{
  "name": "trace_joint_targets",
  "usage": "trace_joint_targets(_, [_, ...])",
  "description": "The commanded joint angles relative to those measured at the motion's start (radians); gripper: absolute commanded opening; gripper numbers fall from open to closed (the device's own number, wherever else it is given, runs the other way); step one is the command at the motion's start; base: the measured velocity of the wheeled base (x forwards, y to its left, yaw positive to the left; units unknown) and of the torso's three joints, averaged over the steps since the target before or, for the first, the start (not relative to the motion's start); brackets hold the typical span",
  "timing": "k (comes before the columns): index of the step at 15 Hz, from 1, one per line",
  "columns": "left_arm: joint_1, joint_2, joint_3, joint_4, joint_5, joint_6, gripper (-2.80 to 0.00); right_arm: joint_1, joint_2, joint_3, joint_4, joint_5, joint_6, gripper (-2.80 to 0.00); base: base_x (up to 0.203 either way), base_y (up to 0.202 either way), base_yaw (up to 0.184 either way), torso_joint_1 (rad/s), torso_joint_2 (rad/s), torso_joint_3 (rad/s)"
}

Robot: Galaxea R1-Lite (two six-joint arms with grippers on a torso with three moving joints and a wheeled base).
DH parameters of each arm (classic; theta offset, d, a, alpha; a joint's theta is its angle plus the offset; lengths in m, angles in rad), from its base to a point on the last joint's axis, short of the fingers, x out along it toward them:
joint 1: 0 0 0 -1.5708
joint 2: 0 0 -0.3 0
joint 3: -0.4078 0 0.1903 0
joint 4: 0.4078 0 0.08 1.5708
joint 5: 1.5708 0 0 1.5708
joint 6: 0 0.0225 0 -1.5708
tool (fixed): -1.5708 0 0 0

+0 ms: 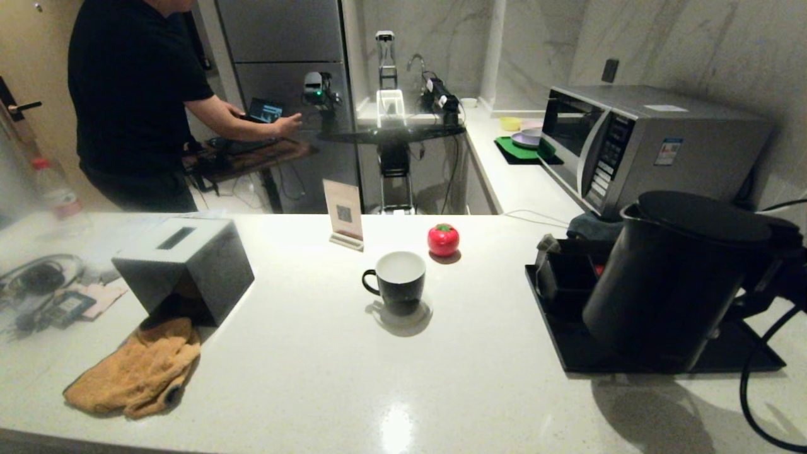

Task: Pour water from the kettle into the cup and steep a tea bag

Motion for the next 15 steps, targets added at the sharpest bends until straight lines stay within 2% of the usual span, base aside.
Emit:
trace_joint_targets(1, [0.000, 0.002, 0.000, 0.000, 0.000, 0.000, -2.80, 0.000, 0.002, 0.002, -0.008, 0.001, 0.000, -2.80, 0.000, 0.000, 0.000, 0.000, 0.00, 0.000])
trace_joint_targets(9, [0.000, 0.002, 0.000, 0.000, 0.000, 0.000, -2.80, 0.001, 0.002, 0.022, -0.011, 0.001, -0.002, -2.80, 0.000, 0.000, 0.000, 0.000, 0.00, 0.000])
trace_joint_targets(15, [0.000, 0.002, 0.000, 0.000, 0.000, 0.000, -2.80, 0.000, 0.003, 0.022, -0.011, 0.001, 0.000, -2.80, 0.002, 0.167, 0.002, 0.001, 0.00, 0.000])
